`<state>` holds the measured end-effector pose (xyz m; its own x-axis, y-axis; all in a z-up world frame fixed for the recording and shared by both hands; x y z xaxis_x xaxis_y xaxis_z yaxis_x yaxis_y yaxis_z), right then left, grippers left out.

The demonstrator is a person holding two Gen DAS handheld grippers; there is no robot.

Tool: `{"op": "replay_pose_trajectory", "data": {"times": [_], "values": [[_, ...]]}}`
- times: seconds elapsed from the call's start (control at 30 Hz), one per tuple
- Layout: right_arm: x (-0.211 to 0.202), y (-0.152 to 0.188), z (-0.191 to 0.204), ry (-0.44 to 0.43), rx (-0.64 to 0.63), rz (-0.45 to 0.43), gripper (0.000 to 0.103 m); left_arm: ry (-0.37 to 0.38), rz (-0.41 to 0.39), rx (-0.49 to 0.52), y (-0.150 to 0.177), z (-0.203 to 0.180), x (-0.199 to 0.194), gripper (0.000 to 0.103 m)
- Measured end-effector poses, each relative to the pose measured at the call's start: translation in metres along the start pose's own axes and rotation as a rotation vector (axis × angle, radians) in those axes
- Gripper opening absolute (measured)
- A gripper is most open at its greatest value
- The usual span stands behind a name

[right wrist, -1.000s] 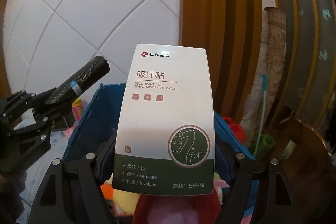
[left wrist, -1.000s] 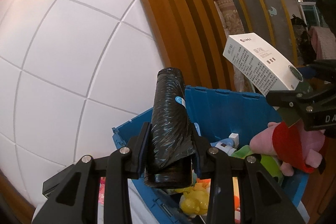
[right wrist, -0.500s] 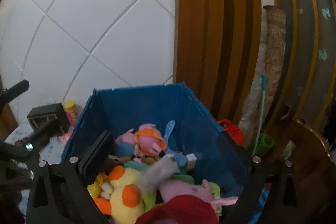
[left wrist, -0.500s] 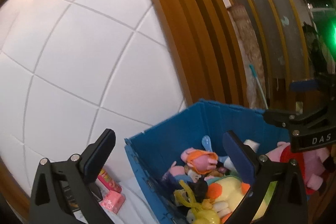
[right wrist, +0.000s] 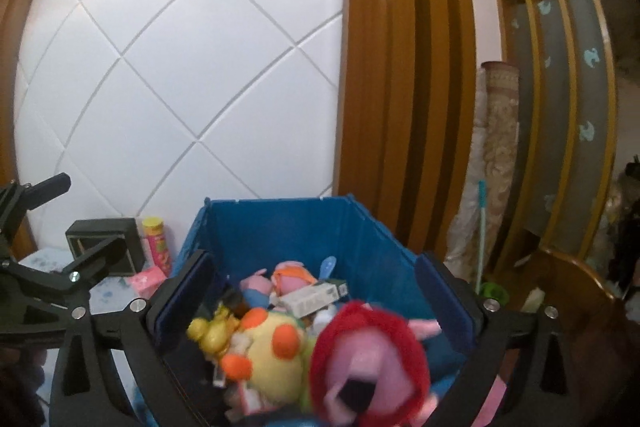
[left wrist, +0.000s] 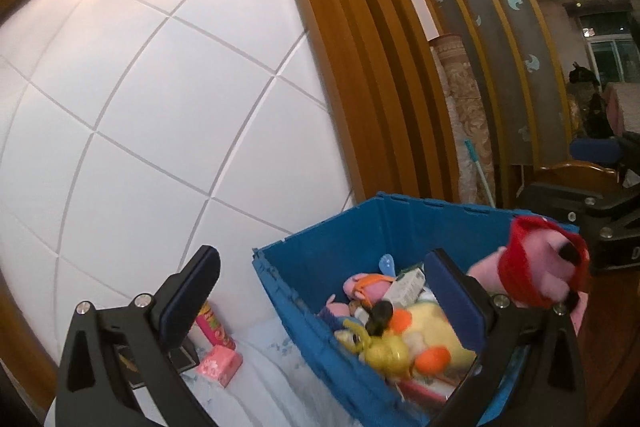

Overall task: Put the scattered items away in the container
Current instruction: 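Withdraw both tools from the crate back toward the bed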

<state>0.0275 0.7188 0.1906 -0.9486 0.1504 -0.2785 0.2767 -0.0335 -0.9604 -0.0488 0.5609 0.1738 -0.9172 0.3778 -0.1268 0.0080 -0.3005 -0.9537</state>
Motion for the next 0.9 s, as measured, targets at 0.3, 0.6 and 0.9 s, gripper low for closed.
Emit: {"op": "replay_pose_trajectory", "data": {"times": [0.3,0.6,0.9], "values": [[-0.076,0.056,0.086,0.086,-0.037,-0.008,0.102,0.058,0.004,0.043,0.052,0.049,-0.093,0.103],[-0.127,0.114,0.162,0.104,-0.005,0.055,0.102,0.076,0.069,0.059,0.111,0.093,-0.162,0.103],[-0.155,0.145,0.181,0.076,0.014,0.095,0.102,0.012,0.129,0.055,0.137,0.115,-0.191,0.103]]}}
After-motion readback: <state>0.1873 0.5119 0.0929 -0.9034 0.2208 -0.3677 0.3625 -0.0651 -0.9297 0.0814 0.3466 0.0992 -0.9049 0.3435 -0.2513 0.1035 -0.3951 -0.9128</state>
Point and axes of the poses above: each gripper's, at about its wrist camera, not at the fingertips, and x roughly the way its jaws point, z to its left, y to its underside, the point moved 1 cm from there along x, roughly the way its jaws point, and after that the axes turned 10 degrees about -y, right-handed, at the moved point
